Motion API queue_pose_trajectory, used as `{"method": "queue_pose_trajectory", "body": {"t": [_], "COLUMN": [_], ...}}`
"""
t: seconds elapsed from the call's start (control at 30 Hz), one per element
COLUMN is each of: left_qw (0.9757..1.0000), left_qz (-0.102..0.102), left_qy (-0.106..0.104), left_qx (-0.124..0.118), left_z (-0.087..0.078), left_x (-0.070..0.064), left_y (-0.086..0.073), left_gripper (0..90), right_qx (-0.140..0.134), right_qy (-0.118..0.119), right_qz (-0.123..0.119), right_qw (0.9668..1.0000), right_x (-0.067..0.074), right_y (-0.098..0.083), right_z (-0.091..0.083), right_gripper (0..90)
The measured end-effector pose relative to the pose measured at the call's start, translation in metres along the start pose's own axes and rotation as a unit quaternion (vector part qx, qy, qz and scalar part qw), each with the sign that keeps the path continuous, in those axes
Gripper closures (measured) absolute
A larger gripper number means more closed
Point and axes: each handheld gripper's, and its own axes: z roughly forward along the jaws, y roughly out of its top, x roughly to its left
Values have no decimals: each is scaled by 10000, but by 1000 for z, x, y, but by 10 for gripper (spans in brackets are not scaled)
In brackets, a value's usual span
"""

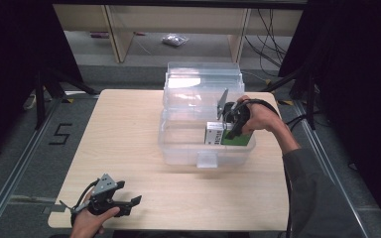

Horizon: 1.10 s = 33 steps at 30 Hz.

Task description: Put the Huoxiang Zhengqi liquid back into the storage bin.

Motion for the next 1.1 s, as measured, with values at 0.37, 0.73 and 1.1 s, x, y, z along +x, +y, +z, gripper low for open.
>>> {"method": "queue_pose_trajectory", "body": {"t": [0.37, 0.73, 1.1], "left_qw": [10000, 10000, 10000], "left_qz": [-8, 14, -3], "left_qy": [15, -7, -2], "left_qx": [15, -11, -1], "left_z": [0, -1, -1], "left_x": [0, 0, 0], "left_y": [0, 0, 0], "left_gripper": [149, 150, 149], "right_qx": [14, 116, 143], "right_qy": [121, 375, 500], "right_qz": [-15, 68, -48], "right_qw": [9999, 9992, 9986], "right_x": [-8, -10, -10], "right_y": [-9, -13, -18], "right_z": [22, 45, 55], "right_gripper": [650, 647, 644]}}
